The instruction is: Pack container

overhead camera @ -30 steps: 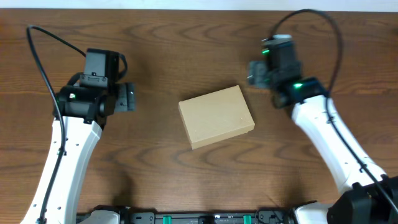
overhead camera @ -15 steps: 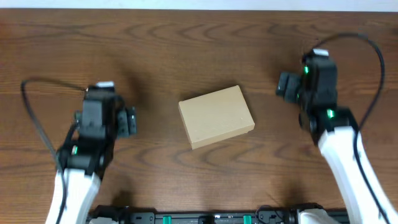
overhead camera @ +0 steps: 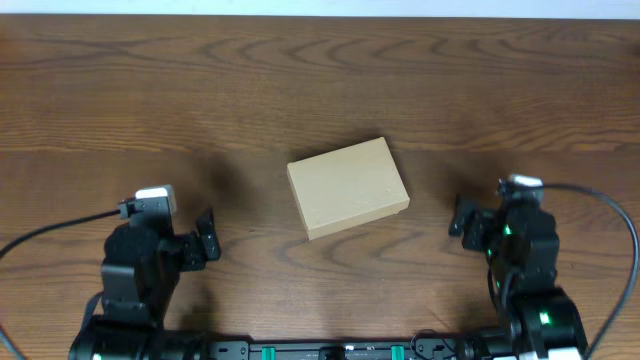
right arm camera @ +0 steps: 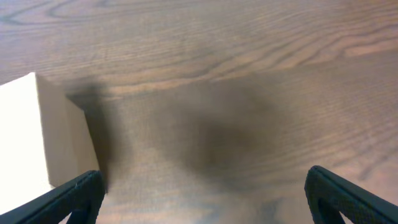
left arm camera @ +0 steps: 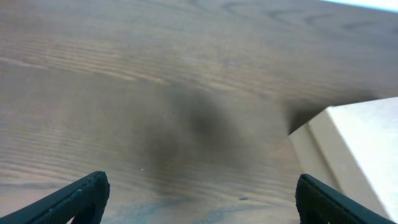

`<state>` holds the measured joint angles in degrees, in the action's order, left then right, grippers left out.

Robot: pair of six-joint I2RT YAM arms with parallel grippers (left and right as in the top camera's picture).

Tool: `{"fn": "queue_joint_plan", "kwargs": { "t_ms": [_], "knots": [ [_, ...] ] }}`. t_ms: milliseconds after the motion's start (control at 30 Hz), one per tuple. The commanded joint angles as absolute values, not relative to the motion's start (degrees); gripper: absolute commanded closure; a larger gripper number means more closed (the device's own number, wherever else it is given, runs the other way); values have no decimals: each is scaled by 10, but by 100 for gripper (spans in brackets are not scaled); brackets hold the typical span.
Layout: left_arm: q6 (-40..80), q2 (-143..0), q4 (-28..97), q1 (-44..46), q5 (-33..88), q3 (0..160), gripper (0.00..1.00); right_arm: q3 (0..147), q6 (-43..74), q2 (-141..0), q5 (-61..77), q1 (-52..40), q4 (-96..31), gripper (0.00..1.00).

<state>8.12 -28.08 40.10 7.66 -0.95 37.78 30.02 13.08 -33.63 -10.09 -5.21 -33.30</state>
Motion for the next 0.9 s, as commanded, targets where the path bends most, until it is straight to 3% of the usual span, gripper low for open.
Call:
{"fn": "queue_joint_plan", "kwargs": {
  "t_ms": [0, 867],
  "knots": [
    [90, -258, 405, 77, 10, 374, 5, 291, 141, -293, -101, -53, -359, 2],
    [90, -258, 407, 77, 4, 365, 5, 290, 154, -281, -90, -53, -403, 1]
  ]
}}
